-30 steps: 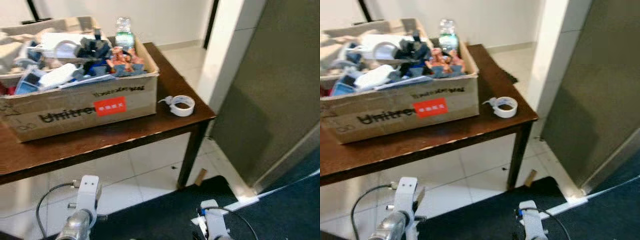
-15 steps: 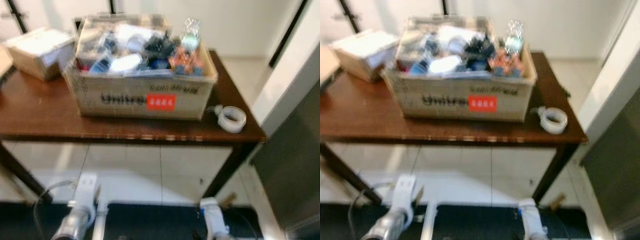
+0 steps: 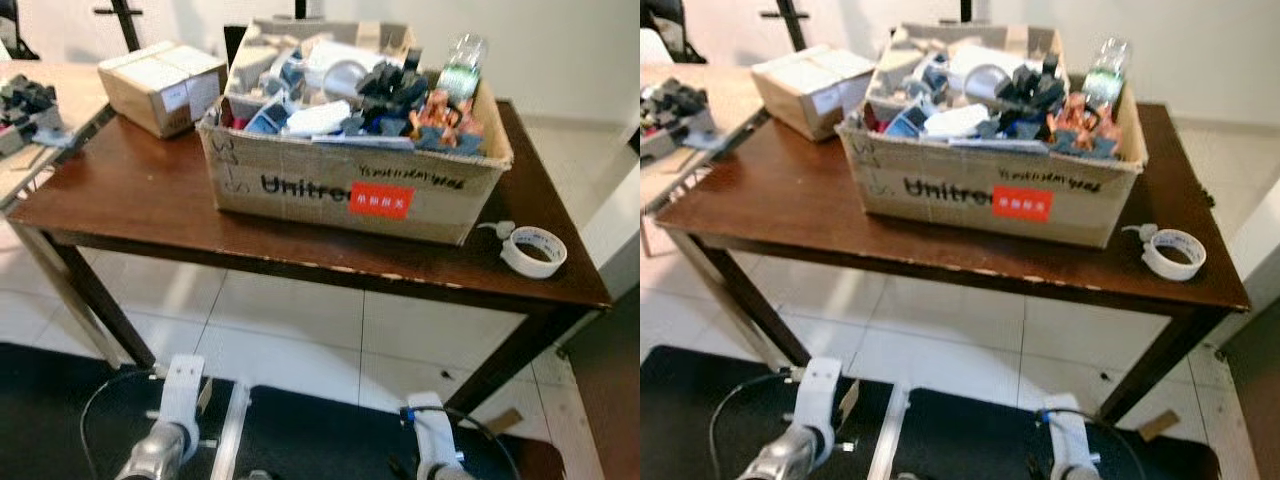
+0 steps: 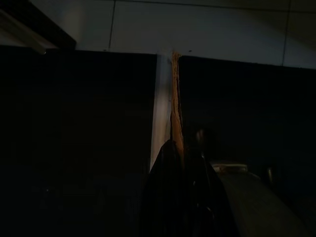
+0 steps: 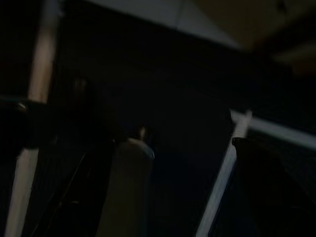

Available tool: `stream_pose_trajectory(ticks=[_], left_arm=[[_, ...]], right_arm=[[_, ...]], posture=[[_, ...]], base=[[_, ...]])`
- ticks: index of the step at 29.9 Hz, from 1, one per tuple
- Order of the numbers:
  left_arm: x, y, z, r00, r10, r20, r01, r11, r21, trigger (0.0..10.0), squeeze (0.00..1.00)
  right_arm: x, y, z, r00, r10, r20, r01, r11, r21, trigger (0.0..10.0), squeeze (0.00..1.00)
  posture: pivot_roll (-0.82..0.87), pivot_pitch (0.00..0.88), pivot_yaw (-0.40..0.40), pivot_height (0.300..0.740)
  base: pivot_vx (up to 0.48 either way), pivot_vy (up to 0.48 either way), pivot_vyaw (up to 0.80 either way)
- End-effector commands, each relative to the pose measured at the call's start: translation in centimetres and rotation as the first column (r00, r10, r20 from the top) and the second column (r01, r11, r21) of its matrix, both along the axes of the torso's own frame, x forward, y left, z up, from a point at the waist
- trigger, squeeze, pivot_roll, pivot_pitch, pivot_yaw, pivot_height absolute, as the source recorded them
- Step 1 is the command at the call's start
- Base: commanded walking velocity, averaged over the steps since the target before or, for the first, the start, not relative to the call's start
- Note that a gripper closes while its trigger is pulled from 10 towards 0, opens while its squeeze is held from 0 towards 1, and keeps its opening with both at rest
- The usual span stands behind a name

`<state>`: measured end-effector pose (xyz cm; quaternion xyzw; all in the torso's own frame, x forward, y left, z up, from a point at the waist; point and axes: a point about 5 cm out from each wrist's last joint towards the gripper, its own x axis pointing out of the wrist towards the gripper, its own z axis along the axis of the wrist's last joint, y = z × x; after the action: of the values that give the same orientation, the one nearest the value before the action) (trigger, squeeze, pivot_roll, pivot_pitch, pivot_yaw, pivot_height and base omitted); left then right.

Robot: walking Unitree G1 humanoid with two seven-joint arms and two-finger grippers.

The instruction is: Picking trash to rubbish bin

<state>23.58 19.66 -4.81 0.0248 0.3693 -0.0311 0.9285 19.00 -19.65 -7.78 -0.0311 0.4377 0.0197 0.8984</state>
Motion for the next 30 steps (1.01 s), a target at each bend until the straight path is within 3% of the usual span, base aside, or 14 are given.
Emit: stream_pose_trajectory(ticks=[1,30], left_arm=[[-0.6,-0.2,-0.4,1.0,-0.019,-0.022,0.019,1.0,0.004,10.0,0.0],[0.5,-1.5,0.0,0.998,-0.055,-0.022,0.054,0.998,-0.035,10.0,0.0]], right_arm=[[-0.2,-0.2,-0.1,1.0,-0.017,-0.009,0.017,1.0,-0.005,10.0,0.0],[-0.3,-0.2,0.0,0.996,-0.085,0.023,0.085,0.996,0.003,10.0,0.0]], posture=[[0.11,0.138,-0.002,0.74],[0.06,0.109,0.044,0.74]], base=[[0.0,0.0,0.0],[0.027,0.0,0.0]])
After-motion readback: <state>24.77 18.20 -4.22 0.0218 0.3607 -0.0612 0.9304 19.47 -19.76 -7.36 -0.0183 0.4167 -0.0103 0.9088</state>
